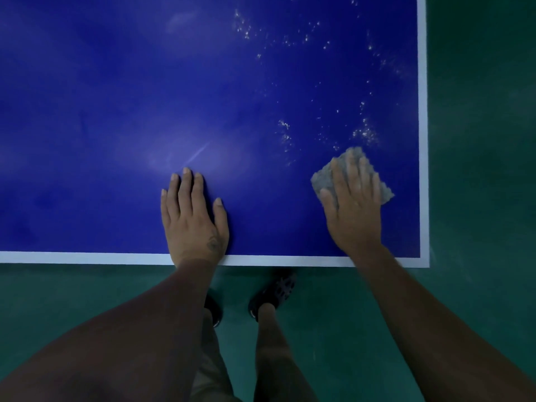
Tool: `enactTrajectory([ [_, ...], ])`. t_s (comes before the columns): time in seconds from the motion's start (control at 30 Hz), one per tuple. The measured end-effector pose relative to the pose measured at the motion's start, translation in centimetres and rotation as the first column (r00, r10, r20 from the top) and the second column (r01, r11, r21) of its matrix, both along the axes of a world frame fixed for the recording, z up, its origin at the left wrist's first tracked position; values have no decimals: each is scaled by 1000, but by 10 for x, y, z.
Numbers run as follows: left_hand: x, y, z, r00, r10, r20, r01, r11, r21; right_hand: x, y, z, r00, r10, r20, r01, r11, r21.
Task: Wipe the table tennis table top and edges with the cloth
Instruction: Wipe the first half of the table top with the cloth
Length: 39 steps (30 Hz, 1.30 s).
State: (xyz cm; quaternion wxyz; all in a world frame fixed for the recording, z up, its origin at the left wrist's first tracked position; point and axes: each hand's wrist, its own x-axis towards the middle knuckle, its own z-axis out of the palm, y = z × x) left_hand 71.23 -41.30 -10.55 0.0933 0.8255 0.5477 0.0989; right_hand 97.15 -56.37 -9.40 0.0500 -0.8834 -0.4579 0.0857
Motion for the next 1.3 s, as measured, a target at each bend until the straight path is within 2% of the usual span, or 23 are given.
enactTrajectory([
  [0.17,-2,1,0,1000,-6,-18,5,1000,-15,-32,-66,-9,973,230,24,-230,973,24],
  [0.23,-2,1,0,1000,-1,-13,1,1000,-11,-10,-69,-8,977,214,3,-214,977,19],
  [0.33,-3,1,0,1000,2,-4,-2,1000,-1,36,-58,-2,999,-50,1,50,999,-10],
  [0.43,-2,1,-1,1000,2,-4,-2,1000,-2,67,-60,7,943,-332,-1,332,943,-22],
  [0.53,-2,2,0,1000,-1,-6,1,1000,-7,41,-65,10,896,-444,18,445,894,-51],
  [0.6,-2,2,2,1000,2,-18,-2,1000,-22,0,-69,9,905,-425,32,426,902,-61],
  [0.77,0,0,6,1000,3,-26,-4,999,-36,-79,-44,-1,966,-258,0,257,963,-80],
  [0.87,1,-1,7,1000,6,-13,-6,1000,-26,-79,-34,-5,993,-116,-14,116,992,-40],
  [0.97,1,-1,5,1000,5,-1,-5,1000,-15,-43,-53,-7,993,121,-14,-122,991,-48],
  [1.0,0,-1,4,1000,4,-2,-4,1000,-11,-26,-63,-7,990,138,-11,-139,988,-63],
  [1.17,-1,0,3,1000,13,-14,-13,1000,9,22,-103,0,989,-137,50,139,989,-42],
  [1.23,-1,-1,4,1000,12,-28,-12,1000,18,8,-104,1,988,-142,63,144,989,-34],
  [1.3,-1,-1,4,999,11,-43,-9,1000,28,-15,-96,0,997,-67,45,69,996,-56],
])
